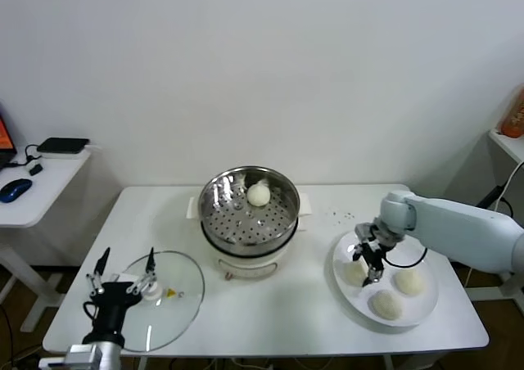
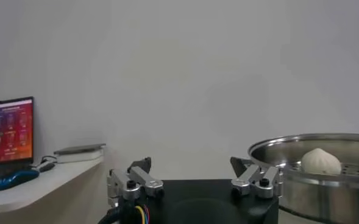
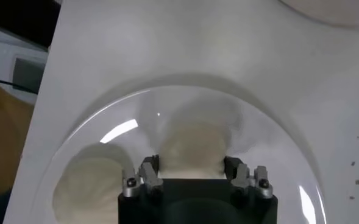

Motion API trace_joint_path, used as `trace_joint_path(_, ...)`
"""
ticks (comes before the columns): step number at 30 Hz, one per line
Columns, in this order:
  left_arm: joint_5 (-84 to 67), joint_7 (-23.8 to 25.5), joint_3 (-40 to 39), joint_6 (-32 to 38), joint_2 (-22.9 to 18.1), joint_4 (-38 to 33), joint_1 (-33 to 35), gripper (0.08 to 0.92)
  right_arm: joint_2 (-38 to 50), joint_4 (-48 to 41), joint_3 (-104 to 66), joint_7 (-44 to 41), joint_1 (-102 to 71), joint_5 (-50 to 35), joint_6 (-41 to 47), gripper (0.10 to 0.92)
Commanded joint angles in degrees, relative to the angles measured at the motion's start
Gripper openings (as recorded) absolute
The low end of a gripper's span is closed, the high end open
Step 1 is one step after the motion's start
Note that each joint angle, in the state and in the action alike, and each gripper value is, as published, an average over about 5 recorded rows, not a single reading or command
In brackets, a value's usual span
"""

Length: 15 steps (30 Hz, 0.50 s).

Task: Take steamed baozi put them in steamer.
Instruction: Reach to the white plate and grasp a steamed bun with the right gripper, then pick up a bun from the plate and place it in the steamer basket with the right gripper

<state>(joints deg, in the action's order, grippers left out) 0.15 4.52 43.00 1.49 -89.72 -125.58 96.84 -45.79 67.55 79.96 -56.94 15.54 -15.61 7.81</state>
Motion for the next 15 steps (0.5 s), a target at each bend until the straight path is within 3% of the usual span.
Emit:
trace_joint_path(1,0.03,0.0,0.05,0.01,-0.01,0.02,0.03,0.823,0.04,0.03,-0.66,-0.07,-0.13,-0.04,-0.05,0.67)
trace_joint_path(15,0.38,-0.04,0.37,-0.29,0.08,-0.55,-0.06,0.823,2.05,1.61,-1.78,-1.42,7.47,-4.91,-0.1,0.662)
